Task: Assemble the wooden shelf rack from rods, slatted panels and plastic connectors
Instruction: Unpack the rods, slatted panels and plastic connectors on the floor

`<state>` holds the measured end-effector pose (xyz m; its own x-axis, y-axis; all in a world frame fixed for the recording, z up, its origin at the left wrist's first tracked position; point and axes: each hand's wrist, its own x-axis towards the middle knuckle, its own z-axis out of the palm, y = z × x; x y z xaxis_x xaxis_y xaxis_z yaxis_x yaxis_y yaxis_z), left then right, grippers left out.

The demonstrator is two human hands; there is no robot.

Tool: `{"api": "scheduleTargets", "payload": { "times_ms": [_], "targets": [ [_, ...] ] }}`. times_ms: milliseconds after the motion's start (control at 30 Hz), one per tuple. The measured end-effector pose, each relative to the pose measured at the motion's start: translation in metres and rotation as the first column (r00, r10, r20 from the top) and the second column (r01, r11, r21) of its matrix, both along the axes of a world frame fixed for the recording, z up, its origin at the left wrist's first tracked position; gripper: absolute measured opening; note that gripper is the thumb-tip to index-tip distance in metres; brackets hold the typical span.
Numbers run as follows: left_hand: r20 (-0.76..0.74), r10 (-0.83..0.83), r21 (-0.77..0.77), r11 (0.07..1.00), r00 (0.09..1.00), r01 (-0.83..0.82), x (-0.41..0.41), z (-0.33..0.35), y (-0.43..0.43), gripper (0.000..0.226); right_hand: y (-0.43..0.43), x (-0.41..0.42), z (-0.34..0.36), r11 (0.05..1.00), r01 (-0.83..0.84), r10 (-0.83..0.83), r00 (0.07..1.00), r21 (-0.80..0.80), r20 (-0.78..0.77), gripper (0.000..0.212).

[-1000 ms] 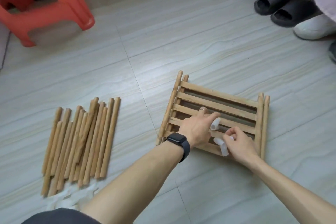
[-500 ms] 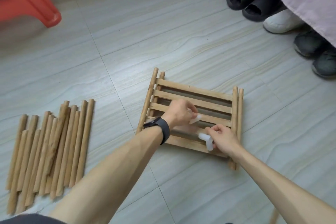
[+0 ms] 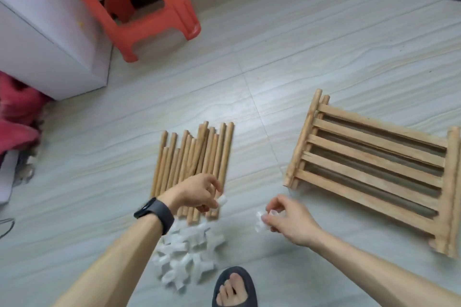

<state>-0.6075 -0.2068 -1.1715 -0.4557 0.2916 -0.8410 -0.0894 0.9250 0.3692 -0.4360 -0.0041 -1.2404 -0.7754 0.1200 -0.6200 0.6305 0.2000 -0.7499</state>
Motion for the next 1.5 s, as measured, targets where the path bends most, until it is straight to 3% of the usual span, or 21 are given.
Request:
{"api": "scheduleTargets", "payload": {
  "times_ms": [67, 167, 233, 333, 567, 700, 833, 933, 1033, 1100, 1167, 1233, 1333, 1400, 1500],
  "targets": [
    [-0.176, -0.035, -0.060, 0.998, 0.984, 0.025, 0.020, -0.016, -0.040, 0.042, -0.033, -0.004, -0.014, 0.993, -0.093, 0.090, 0.995, 0.072, 0.039, 0.012],
    [-0.340, -0.234, -0.186, 0.966, 0.911, 0.179, 0.048, -0.040, -0.078, 0.049, -0.075, -0.008, -0.027, 0.998, -0.036, 0.031, 0.994, 0.048, 0.104, 0.017],
    [-0.332, -0.270, -0.227, 0.953, 0.904, 0.202, 0.061, -0.053, -0.093, 0.054, -0.100, -0.008, -0.032, 0.999, 0.024, -0.018, 0.990, -0.037, 0.138, 0.025],
    [-0.299, -0.355, -0.305, 0.915, 0.886, 0.264, 0.066, -0.060, -0.104, 0.051, -0.127, -0.003, -0.035, 0.990, -0.090, 0.105, 0.984, -0.108, 0.144, 0.032],
    [-0.289, -0.589, -0.464, 0.776, 0.755, 0.427, 0.054, -0.045, -0.079, 0.032, -0.099, -0.018, -0.020, 0.963, -0.270, 0.266, 0.954, 0.011, 0.141, 0.035],
    [-0.335, -0.613, -0.393, 0.781, 0.715, 0.486, 0.044, -0.041, -0.027, 0.034, -0.040, -0.034, 0.009, 0.879, -0.438, 0.421, 0.898, 0.188, 0.124, 0.032],
    [-0.381, -0.525, -0.195, 0.851, 0.761, 0.488, 0.032, -0.035, 0.052, 0.044, 0.044, -0.028, 0.040, 0.756, -0.498, 0.473, 0.864, 0.424, 0.173, 0.033],
    [-0.341, -0.409, -0.050, 0.907, 0.847, 0.418, 0.024, -0.031, 0.117, 0.049, 0.109, -0.003, 0.049, 0.755, -0.350, 0.314, 0.935, 0.555, 0.162, 0.033],
    [-0.340, -0.283, 0.045, 0.947, 0.896, 0.317, 0.021, -0.035, 0.168, 0.062, 0.164, 0.037, 0.039, 0.759, 0.029, -0.093, 0.994, 0.651, 0.064, 0.045],
    [-0.312, -0.183, 0.092, 0.971, 0.932, 0.222, 0.020, -0.044, 0.191, 0.067, 0.192, 0.065, 0.025, 0.646, 0.275, -0.393, 0.919, 0.712, 0.002, 0.059],
    [-0.270, -0.092, 0.113, 0.986, 0.959, 0.126, 0.023, -0.059, 0.205, 0.067, 0.214, 0.089, 0.011, 0.586, 0.398, -0.599, 0.800, 0.706, 0.046, 0.073],
    [-0.244, -0.010, 0.125, 0.991, 0.970, 0.042, 0.031, -0.074, 0.211, 0.053, 0.227, 0.109, -0.005, 0.627, 0.428, -0.667, 0.727, 0.651, 0.164, 0.084],
    [-0.268, 0.037, 0.136, 0.991, 0.963, 0.000, 0.049, -0.088, 0.215, 0.033, 0.236, 0.123, -0.021, 0.703, 0.439, -0.643, 0.729, 0.559, 0.235, 0.082],
    [-0.307, 0.006, 0.143, 0.989, 0.952, 0.039, 0.058, -0.094, 0.221, 0.032, 0.245, 0.125, -0.023, 0.679, 0.428, -0.656, 0.719, 0.597, 0.231, 0.079],
    [-0.311, -0.052, 0.187, 0.976, 0.949, 0.114, 0.069, -0.096, 0.240, 0.030, 0.262, 0.127, -0.021, 0.563, 0.397, -0.694, 0.704, 0.725, 0.153, 0.074]
  ]
}}
